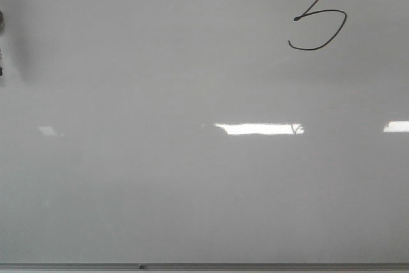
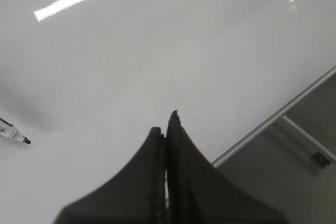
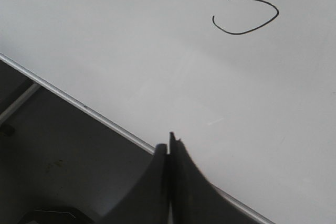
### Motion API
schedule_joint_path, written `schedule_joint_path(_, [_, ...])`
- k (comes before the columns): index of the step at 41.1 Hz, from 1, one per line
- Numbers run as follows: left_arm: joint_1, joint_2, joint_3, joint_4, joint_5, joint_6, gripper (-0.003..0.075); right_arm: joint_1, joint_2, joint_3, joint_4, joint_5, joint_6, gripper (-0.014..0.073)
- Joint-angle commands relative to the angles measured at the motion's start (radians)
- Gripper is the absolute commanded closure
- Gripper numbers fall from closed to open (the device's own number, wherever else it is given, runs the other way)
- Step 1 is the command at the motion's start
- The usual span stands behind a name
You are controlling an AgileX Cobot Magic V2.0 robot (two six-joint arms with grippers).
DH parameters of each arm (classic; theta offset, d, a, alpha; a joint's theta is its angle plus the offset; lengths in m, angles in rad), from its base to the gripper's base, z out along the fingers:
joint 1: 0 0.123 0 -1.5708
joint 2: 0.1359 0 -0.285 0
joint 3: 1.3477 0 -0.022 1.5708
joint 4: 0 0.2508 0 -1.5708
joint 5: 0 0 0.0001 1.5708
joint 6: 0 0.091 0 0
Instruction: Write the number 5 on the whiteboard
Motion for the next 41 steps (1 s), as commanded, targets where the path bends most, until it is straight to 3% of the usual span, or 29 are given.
schedule_joint_path(1, [-0.009, 0.002, -0.029, 0.009, -0.069, -0.001, 0.0741, -0.005, 0.000, -0.022, 0.005, -0.065, -0.001, 0.0662])
schedule_joint_path(22, [0.002, -0.009, -0.027, 0.003, -0.069, -0.001, 0.0741, -0.005, 0.000, -0.022, 0.005, -0.064, -0.001, 0.0662])
schedule_joint_path(28, [0.127, -0.033, -0.025, -0.012, -0.070, -0.001, 0.0741, -0.005, 0.000, -0.022, 0.005, -0.063, -0.001, 0.0662])
schedule_joint_path(35, [0.329, -0.104, 0.053, -0.182, -0.129, 0.003, 0.0740, -0.005, 0.000, -0.022, 0.005, -0.063, -0.001, 0.0662])
schedule_joint_path(41, [0.491, -0.232, 0.207, -0.337, -0.290, 0.195, 0.0740, -0.005, 0.000, -0.022, 0.005, -0.063, -0.001, 0.0662])
